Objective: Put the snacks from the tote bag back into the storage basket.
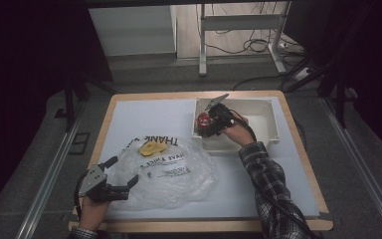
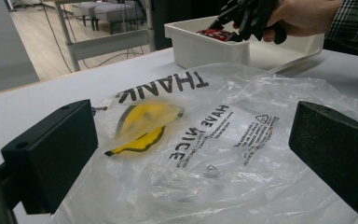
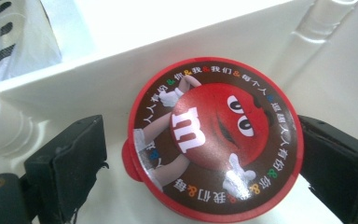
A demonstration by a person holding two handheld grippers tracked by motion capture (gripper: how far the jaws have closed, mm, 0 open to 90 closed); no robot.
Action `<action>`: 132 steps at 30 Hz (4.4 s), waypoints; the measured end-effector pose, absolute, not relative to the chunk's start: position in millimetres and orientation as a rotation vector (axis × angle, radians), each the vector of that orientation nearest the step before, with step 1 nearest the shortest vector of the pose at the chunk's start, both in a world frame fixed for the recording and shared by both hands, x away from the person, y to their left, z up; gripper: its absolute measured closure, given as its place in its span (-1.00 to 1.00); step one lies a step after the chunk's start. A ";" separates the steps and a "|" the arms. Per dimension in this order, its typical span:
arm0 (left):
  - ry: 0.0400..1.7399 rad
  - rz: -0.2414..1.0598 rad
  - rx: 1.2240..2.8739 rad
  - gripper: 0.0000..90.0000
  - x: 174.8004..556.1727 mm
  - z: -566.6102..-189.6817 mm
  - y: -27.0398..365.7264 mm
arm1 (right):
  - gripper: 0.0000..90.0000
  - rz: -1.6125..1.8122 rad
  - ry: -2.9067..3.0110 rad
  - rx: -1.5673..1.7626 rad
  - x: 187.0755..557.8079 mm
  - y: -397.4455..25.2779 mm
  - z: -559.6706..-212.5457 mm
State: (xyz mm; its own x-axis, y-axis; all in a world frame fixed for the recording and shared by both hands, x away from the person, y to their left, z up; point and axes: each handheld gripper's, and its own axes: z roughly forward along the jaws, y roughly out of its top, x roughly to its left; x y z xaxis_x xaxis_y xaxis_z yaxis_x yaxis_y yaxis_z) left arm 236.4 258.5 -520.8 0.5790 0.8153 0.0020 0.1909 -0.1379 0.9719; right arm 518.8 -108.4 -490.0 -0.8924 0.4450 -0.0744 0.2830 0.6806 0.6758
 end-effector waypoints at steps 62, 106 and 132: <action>0.854 0.677 1.658 -0.98 236.0 -520.5 257.6 | -0.93 1.182 2.552 0.561 472.3 -136.5 -467.3; 0.851 0.676 1.656 -0.98 235.7 -520.2 257.5 | -0.94 1.347 2.422 0.604 441.9 -161.9 -468.9; 0.848 0.672 1.647 -0.98 235.1 -519.7 258.5 | -0.94 1.358 2.410 0.632 423.8 -171.7 -472.8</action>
State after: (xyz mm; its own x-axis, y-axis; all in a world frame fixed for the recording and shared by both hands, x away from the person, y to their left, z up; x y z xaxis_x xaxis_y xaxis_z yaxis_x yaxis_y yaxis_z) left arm 235.1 258.5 -519.7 0.5813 0.8137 -0.0004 0.1852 -0.1318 0.9738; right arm 423.8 -171.7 -472.8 -0.8574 0.5125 -0.0457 0.2264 0.4555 0.8610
